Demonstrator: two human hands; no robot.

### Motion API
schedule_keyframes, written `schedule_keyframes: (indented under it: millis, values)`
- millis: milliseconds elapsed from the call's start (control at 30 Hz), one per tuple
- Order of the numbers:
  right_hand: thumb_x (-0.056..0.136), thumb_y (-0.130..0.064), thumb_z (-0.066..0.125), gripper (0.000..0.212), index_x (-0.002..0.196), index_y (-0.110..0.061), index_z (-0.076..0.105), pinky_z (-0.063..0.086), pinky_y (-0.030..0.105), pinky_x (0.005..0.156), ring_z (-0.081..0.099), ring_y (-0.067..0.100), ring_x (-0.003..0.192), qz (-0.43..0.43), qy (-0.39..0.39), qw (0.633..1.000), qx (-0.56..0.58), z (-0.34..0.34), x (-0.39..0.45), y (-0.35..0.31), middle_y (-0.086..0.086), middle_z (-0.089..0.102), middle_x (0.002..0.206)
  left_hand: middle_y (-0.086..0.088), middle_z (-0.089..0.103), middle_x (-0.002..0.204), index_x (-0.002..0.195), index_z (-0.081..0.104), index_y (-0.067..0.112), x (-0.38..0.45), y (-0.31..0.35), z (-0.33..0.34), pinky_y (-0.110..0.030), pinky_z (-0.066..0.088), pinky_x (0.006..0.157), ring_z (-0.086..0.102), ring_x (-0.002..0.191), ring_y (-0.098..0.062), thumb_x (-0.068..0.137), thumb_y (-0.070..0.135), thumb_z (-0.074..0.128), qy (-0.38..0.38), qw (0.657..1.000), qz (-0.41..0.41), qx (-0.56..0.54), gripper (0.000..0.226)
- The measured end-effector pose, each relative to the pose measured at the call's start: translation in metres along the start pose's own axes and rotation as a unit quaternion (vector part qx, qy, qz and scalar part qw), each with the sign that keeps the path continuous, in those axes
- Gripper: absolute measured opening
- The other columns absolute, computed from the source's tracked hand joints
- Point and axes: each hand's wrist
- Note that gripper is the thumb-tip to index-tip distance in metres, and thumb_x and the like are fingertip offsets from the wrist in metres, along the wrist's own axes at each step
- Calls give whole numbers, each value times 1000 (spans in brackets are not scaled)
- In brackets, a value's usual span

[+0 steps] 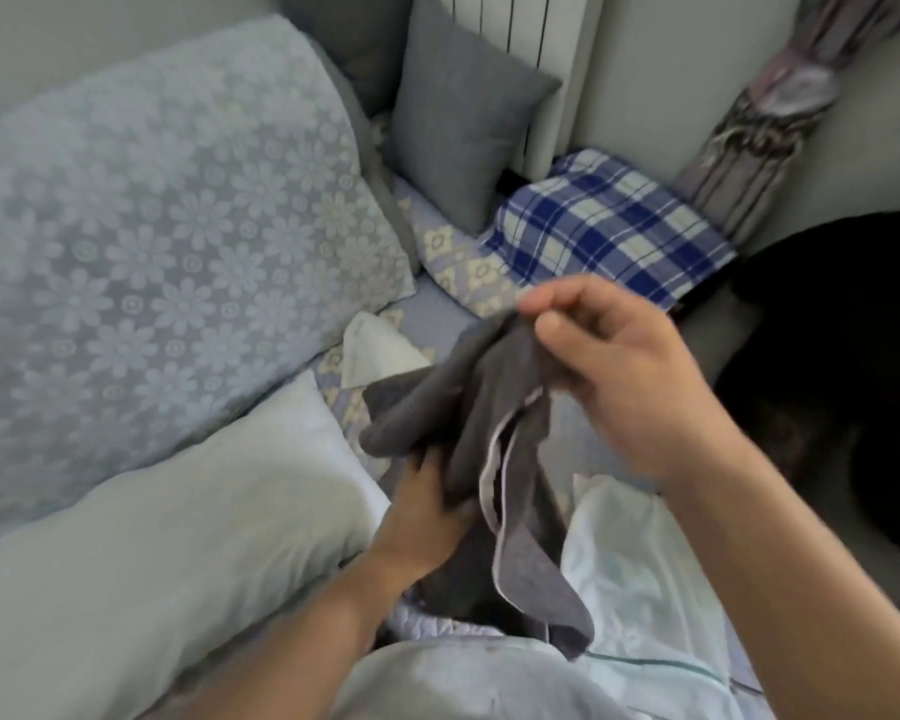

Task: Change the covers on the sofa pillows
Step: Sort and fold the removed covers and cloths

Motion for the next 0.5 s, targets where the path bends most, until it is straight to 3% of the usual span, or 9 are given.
schedule_keyframes:
  millis: [67, 133, 233, 333, 400, 500]
  values:
    - [100, 0, 50, 23, 96, -16, 66, 56, 32, 64, 64, 13, 71, -14, 48, 997, 67, -1, 7, -32, 1, 66, 81, 1, 69, 104, 107, 63, 27, -3, 16, -13, -47, 54, 87, 66, 101, -21, 88, 46, 62, 59, 996, -23, -65, 26]
    - [100, 0, 48, 20, 102, -12, 64, 58, 39, 65, 65, 18, 74, -20, 81, 986, 143, 1, 8, -55, 7, 64, 87, -4, 69, 96, 100, 62, 27, -10, 27, -19, -53, 54, 85, 68, 92, -23, 95, 37, 63, 110, 980, -56, -156, 12]
    - [100, 5, 45, 23, 110, -7, 62, 59, 36, 59, 69, 23, 76, -20, 98, 974, 205, 18, 1, -78, 11, 65, 92, 0, 66, 112, 109, 59, 41, -37, 38, -13, -43, 53, 93, 65, 105, -17, 86, 56, 64, 161, 953, -47, -253, 27]
    - [99, 7, 46, 27, 117, -4, 63, 59, 36, 64, 70, 23, 83, -25, 100, 976, 190, 39, -4, -88, 11, 64, 95, 10, 47, 145, 136, 41, 48, -64, 50, 2, -31, 41, 108, 46, 134, -4, 77, 74, 58, 66, 948, -42, -308, 67]
    - [98, 6, 49, 27, 119, -5, 64, 60, 36, 69, 70, 22, 86, -25, 111, 979, 167, 48, -8, -91, 10, 63, 96, 15, 40, 149, 140, 32, 56, -65, 71, -5, -33, 40, 111, 40, 138, -1, 76, 74, 64, 48, 961, -1, -273, 73]
    - [96, 6, 54, 28, 121, -2, 62, 62, 38, 76, 68, 21, 89, -11, 118, 981, 156, 50, -17, -92, 10, 61, 97, 14, 47, 143, 143, 41, 41, -55, 116, -44, -31, 42, 111, 46, 134, -3, 87, 55, 67, 137, 954, 88, -251, 64]
Point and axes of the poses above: each hand's wrist, its own x-axis towards the middle knuckle, its own z-axis out of the palm, y = z × x
